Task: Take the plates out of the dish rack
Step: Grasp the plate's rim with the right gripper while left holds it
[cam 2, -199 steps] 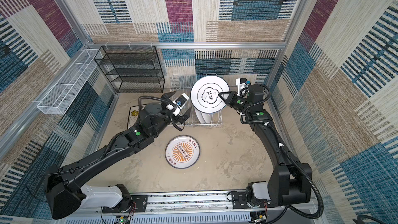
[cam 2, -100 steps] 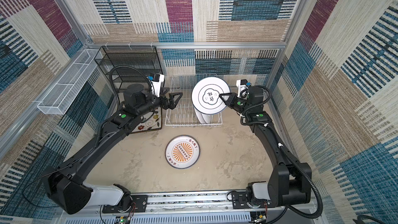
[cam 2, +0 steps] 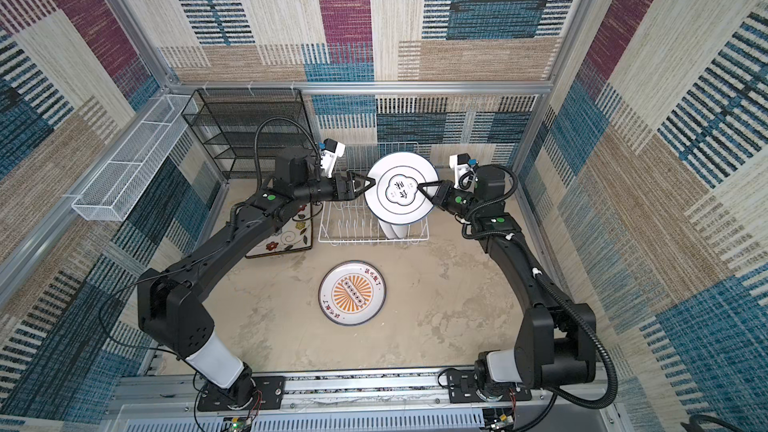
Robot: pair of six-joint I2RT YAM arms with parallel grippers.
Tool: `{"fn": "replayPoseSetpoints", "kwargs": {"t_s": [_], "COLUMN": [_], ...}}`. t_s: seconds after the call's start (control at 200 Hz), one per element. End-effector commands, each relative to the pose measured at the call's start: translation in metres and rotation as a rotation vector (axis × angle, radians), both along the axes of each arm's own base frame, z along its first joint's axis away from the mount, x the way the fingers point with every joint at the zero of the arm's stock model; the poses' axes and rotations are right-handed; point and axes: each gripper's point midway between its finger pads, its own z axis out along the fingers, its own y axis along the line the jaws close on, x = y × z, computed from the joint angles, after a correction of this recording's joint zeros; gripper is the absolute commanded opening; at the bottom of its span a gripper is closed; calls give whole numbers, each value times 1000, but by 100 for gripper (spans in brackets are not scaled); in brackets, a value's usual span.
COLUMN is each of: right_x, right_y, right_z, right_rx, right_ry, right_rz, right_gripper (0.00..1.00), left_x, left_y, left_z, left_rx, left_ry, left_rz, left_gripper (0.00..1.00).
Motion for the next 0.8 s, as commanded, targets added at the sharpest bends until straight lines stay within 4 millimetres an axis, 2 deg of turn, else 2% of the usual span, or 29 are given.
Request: {"fn": "replayPoseSetpoints", "kwargs": {"t_s": [0.0, 0.16, 0.285, 0.416, 0.531, 0.796], "right_x": [-3, -3, -3, -3, -2, -3], "right_y": [8, 13, 17, 19, 20, 22], "right_z": [14, 12, 9, 9, 8, 7], "right_rx": [28, 47, 57, 65, 68, 67], "right_ry": [-59, -45, -31, -27, -26, -23], "right_rz": [68, 110, 138, 159, 174, 195], "right_gripper": [0, 0, 0, 0, 0, 4], "left_x": [-9, -3, -4, -7, -11, -16], "left_y": [-13, -23, -28, -28, -27, -26], "left_z": [-3, -10, -12, -12, -14, -16], "left_rx": [-42, -60, -69, -71, -69, -64], "left_ry": [88, 141, 156, 160, 166, 170], "left_rz": [-96, -121, -149, -158, -165, -166], "left_gripper": [87, 76, 61, 43, 36, 7]}}
